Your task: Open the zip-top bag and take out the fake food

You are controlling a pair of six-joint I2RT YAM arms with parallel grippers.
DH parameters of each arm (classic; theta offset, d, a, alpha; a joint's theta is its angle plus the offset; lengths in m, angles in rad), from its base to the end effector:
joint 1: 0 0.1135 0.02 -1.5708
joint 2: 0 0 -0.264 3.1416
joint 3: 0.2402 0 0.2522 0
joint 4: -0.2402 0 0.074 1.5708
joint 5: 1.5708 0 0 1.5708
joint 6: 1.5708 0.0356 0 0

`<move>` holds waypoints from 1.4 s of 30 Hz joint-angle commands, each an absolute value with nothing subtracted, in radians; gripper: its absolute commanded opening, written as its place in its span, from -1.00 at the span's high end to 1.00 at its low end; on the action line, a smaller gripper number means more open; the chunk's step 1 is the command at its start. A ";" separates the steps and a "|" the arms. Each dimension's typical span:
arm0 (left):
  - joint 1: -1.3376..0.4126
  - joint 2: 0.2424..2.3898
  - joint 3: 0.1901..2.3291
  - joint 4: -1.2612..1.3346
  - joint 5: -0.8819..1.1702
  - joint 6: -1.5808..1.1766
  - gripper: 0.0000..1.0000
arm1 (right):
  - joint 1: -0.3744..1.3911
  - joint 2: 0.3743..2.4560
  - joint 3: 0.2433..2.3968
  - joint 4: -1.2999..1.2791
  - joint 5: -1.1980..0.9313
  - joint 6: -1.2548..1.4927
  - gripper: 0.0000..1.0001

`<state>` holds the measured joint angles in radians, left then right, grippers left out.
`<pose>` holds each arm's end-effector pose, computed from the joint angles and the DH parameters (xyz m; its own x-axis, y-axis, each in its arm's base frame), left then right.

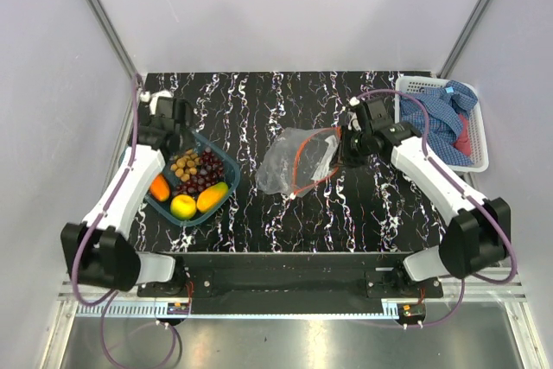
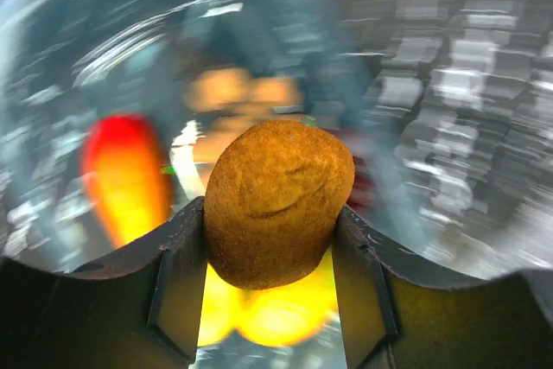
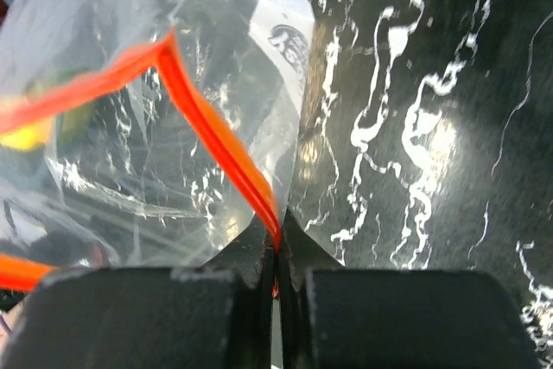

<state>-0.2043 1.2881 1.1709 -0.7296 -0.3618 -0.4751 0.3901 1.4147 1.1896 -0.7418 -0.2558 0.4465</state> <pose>0.2647 -0.0420 0.3176 -0.6341 -0.3055 -0.7103 -0.3710 0.9262 -0.0672 0.2673 0.1196 0.2888 -0.9029 0.0805 -0.4223 -0.1229 0.8929 0.4331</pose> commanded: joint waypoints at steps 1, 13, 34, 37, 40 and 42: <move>-0.056 1.354 1.163 -0.733 -0.453 -0.456 1.00 | 0.353 1.486 1.290 -0.678 -0.259 0.413 1.00; 0.163 1.719 1.292 -0.788 -0.376 -0.476 0.29 | 0.310 1.738 1.552 -0.727 -0.245 0.394 0.88; -0.457 1.293 1.244 -0.925 -0.333 -0.734 -0.98 | 0.310 1.474 1.458 -1.040 -0.055 0.460 -0.99; -0.555 1.263 1.227 -0.896 -0.273 -0.753 -0.98 | 0.310 1.352 1.357 -1.034 -0.052 0.460 -0.99; -0.685 1.226 1.210 -0.804 -0.192 -0.750 -0.98 | 0.311 1.218 1.232 -0.976 -0.093 0.478 -0.99; -0.736 1.197 1.171 -0.750 -0.126 -0.753 -0.98 | 0.311 1.168 1.165 -0.910 -0.106 0.512 -0.99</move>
<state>-0.6334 1.2682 1.2209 -0.8803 -0.2672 -0.7185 0.3115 1.2648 1.2861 -0.9947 -0.0929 0.4564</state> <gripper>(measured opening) 0.983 0.994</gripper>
